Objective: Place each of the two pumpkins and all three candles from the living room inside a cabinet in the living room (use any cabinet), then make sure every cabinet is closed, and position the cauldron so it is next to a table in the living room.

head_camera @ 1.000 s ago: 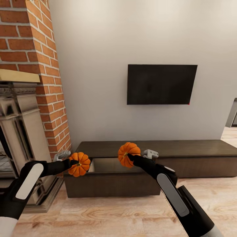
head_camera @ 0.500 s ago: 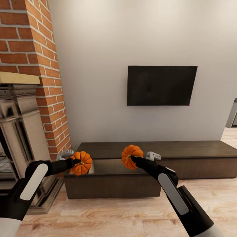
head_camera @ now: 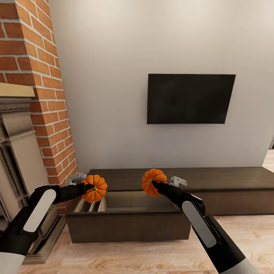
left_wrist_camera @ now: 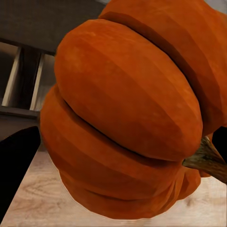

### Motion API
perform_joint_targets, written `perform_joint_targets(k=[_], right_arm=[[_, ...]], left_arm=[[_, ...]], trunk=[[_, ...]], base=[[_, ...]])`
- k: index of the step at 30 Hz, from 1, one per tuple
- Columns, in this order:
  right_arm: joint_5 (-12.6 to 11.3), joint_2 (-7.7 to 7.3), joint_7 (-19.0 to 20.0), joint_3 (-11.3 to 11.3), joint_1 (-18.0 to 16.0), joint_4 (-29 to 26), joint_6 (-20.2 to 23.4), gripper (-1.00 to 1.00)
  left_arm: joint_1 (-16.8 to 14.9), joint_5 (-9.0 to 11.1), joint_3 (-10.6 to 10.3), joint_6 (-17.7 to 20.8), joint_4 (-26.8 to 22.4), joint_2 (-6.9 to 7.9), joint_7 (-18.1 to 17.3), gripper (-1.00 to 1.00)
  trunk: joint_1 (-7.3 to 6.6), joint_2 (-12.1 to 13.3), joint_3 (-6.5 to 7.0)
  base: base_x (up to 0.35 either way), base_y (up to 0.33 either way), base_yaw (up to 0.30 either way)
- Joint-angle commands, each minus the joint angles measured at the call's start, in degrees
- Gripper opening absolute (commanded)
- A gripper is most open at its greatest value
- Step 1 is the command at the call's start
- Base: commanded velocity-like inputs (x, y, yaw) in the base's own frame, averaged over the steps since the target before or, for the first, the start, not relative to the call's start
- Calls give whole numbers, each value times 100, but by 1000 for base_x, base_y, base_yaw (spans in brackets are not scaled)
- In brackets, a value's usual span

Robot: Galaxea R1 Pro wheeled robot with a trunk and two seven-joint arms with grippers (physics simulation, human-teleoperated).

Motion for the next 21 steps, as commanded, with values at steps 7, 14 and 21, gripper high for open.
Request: perform_joint_targets(k=[7, 14, 21], right_arm=[[-46, -6, -62, 14, -8, 0, -3, -100], [-50, -6, -55, 13, -1, -8, -13, -100], [-61, -6, -53, 4, 1, -28, -18, -100]], left_arm=[[-3, 61, -12, 8, 16, 5, 84, -100], [-5, 68, -12, 8, 28, 5, 76, -100], [-3, 69, -12, 8, 29, 5, 66, -100]], trunk=[[3, -4, -6], [3, -4, -6], [3, -4, -6]], base=[[331, -38, 0], [324, -1, 0], [194, 0, 0]])
